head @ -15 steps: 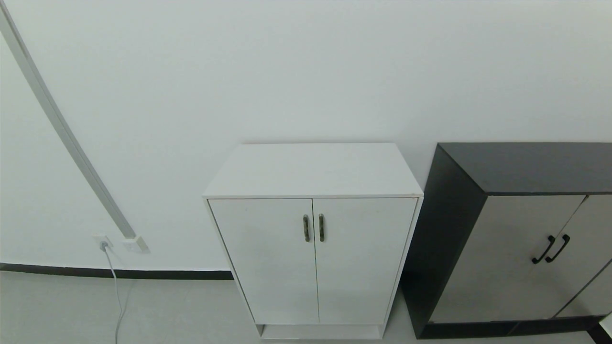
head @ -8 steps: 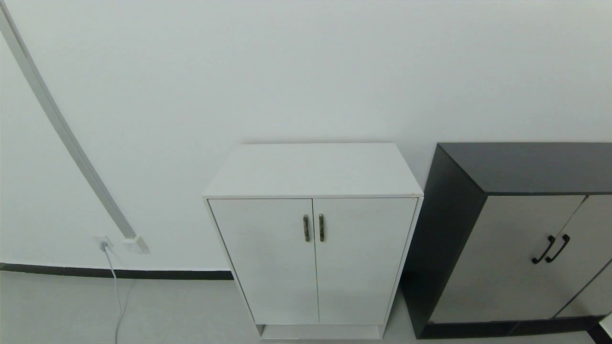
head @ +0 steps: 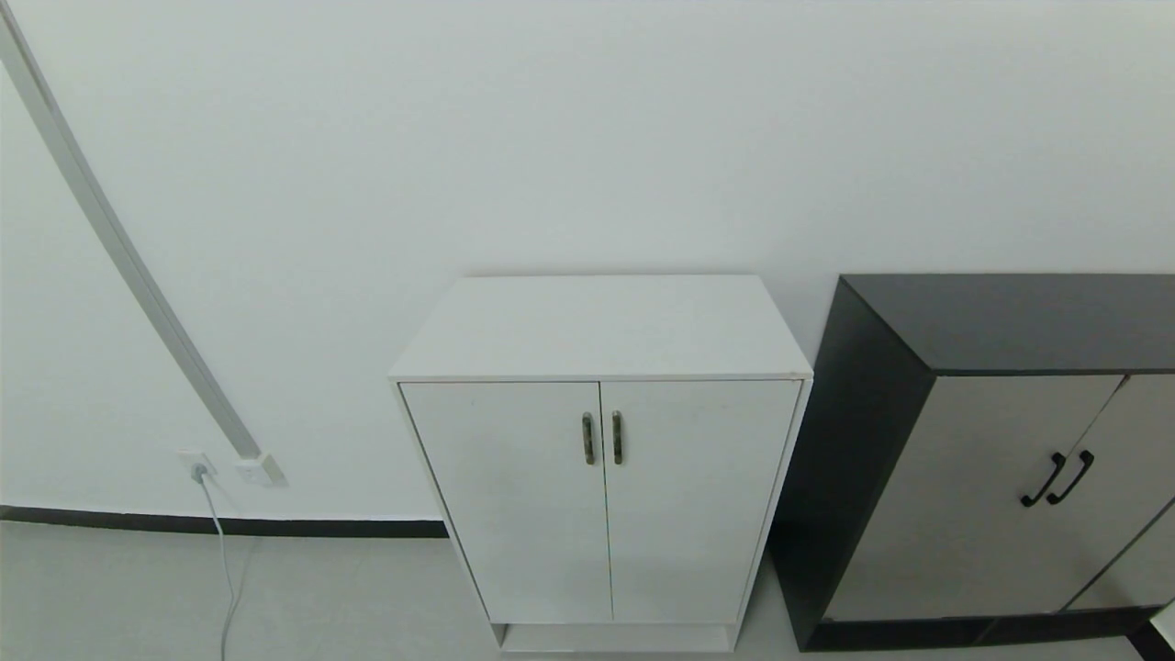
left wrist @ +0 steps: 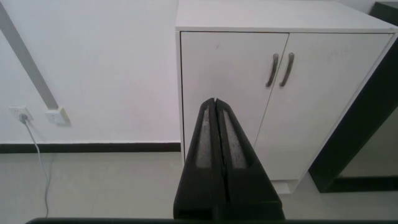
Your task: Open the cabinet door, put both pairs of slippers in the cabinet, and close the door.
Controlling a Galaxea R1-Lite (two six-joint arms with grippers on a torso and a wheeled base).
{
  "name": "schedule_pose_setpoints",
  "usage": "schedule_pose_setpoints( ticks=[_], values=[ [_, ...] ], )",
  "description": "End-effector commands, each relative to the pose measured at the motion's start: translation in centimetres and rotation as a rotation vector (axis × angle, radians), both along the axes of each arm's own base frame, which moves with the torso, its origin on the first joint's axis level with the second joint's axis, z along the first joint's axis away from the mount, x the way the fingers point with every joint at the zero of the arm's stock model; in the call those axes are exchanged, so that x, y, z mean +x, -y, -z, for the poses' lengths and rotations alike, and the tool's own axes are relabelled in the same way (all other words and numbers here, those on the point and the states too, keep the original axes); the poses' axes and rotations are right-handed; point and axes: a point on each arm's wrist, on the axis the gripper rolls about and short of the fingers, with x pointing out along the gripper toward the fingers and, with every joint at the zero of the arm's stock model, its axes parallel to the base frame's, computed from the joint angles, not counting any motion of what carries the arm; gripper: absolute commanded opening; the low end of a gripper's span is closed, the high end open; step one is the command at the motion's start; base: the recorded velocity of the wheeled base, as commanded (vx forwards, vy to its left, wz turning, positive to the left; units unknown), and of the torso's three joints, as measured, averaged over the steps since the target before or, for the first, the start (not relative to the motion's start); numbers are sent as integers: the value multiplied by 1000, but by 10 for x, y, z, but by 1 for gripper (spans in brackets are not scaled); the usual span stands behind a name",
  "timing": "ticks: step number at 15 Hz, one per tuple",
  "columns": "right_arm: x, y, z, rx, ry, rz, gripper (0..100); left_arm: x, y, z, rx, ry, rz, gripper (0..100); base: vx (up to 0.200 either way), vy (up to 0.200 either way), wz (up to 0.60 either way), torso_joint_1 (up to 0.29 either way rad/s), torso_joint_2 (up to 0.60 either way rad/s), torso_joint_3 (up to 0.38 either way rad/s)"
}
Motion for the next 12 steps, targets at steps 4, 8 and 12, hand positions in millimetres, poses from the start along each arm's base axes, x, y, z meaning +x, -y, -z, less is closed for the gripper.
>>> schedule_pose_setpoints(
  ticks=[4, 8, 12],
  values=[
    [-6, 0, 1, 57, 87, 32, 0, 0, 0, 0, -2, -1, -3, 0, 0, 0, 0, 0, 0, 0],
    [-6, 0, 1, 57, 87, 30, 0, 0, 0, 0, -5, -2, -11, 0, 0, 0, 0, 0, 0, 0],
    [-6, 0, 1, 60, 87, 34, 0, 0, -1, 0, -7, 2, -43, 0, 0, 0, 0, 0, 0, 0]
  ],
)
